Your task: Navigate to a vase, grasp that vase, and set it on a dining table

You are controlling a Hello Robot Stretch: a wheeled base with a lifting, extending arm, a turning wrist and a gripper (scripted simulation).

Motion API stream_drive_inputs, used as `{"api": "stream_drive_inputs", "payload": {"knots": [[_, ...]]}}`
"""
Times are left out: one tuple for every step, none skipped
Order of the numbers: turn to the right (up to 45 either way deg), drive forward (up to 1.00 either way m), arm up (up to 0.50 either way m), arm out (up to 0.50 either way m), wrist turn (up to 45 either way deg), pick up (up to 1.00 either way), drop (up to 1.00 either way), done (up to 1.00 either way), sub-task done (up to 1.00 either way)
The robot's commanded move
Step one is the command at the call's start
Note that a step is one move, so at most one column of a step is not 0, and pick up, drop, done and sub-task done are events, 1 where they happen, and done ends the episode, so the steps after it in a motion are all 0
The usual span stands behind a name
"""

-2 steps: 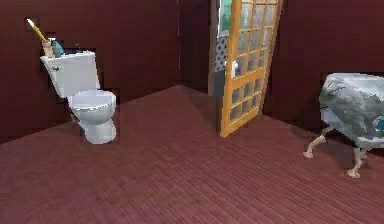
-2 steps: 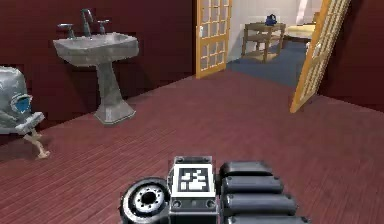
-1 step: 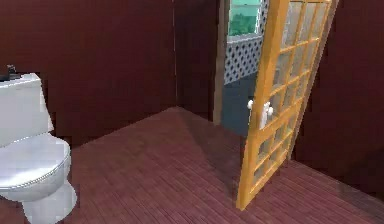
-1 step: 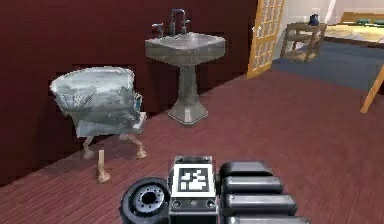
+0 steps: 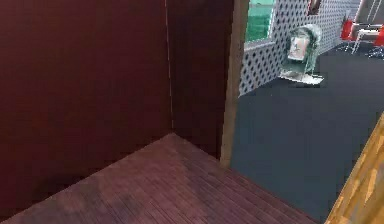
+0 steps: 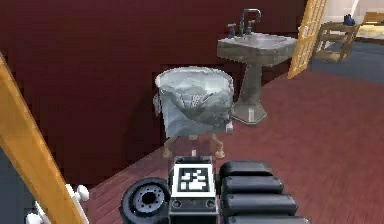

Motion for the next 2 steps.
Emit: {"api": "stream_drive_inputs", "payload": {"knots": [[-42.0,0.0,0.0,0.0,0.0,0.0,0.0,0.0,0.0],[0.0,0.05,0.0,0.0,0.0,0.0,0.0,0.0,0.0]]}}
